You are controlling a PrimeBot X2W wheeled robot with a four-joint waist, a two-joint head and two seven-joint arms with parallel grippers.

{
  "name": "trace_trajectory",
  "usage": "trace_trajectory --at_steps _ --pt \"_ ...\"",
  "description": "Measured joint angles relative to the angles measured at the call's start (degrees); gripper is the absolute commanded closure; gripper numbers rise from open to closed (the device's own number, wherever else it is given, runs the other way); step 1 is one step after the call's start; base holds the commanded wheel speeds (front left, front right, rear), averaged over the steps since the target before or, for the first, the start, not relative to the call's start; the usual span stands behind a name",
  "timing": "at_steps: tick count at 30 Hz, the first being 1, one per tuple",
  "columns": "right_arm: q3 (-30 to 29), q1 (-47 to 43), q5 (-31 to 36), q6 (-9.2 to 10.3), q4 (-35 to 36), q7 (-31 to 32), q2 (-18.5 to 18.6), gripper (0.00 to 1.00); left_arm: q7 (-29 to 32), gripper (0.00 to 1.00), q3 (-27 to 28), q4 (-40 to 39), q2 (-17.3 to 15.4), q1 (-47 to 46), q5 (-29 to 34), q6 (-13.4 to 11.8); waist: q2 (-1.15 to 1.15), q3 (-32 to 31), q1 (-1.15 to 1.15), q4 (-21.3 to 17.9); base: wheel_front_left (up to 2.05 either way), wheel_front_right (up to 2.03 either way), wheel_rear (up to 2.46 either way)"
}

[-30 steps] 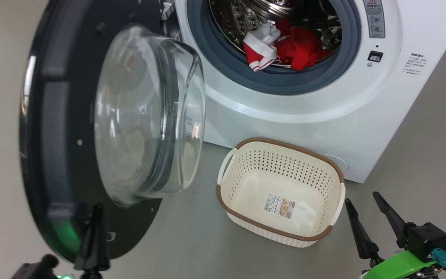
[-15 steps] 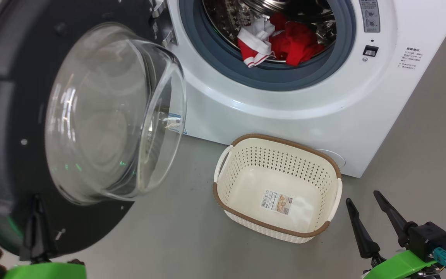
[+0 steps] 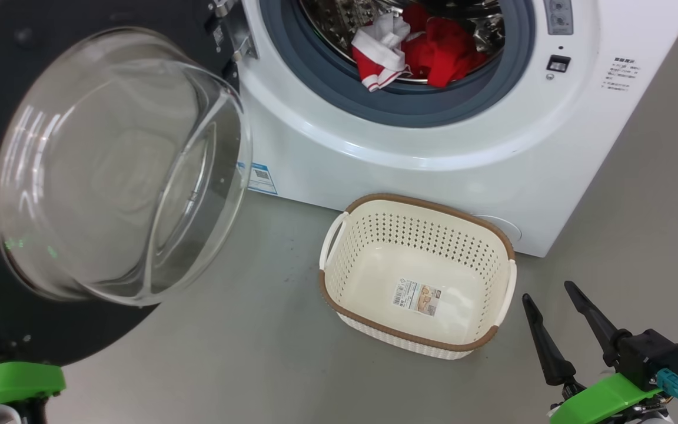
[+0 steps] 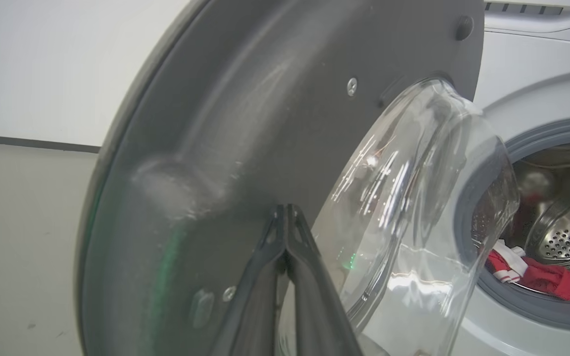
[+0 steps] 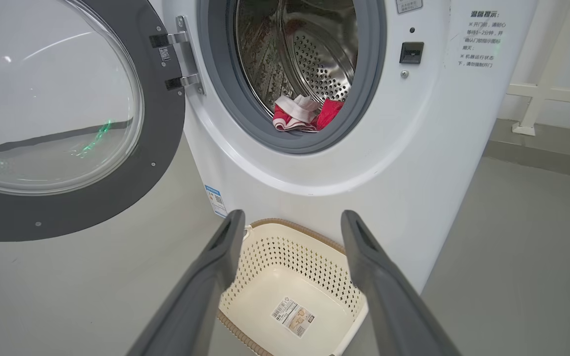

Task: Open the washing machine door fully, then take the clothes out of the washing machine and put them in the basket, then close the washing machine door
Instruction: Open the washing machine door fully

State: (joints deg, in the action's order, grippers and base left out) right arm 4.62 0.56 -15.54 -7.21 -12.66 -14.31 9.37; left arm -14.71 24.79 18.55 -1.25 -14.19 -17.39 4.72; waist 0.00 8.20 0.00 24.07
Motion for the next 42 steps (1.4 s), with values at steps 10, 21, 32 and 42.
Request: trace_trajectory --at_steps 10,21,32,42 --pt "0.4 0.0 0.0 0.0 0.0 0.0 0.8 0.0 0.0 1.0 6.2 6.5 -1.8 -5.4 3.4 2.0 0.0 1.2 0.0 -1.6 0.0 0.0 0.0" --pt "0.5 1.4 0.0 0.0 0.0 0.0 0.9 0.0 0.0 1.0 9.2 9.7 -2.3 -8.1 5.4 2.7 0.0 1.5 0.0 -2.1 0.0 0.0 0.0" --pt "0.5 1.4 0.0 0.0 0.0 0.0 0.7 0.0 0.0 1.0 6.5 8.4 -1.1 -5.2 4.1 2.8 0.0 -0.1 0.0 -2.0 0.0 0.0 0.0" --pt "-0.1 1.3 0.0 0.0 0.0 0.0 0.3 0.0 0.0 1.0 -1.1 3.0 0.0 1.4 0.4 2.8 0.0 -1.0 0.0 -1.8 0.0 0.0 0.0"
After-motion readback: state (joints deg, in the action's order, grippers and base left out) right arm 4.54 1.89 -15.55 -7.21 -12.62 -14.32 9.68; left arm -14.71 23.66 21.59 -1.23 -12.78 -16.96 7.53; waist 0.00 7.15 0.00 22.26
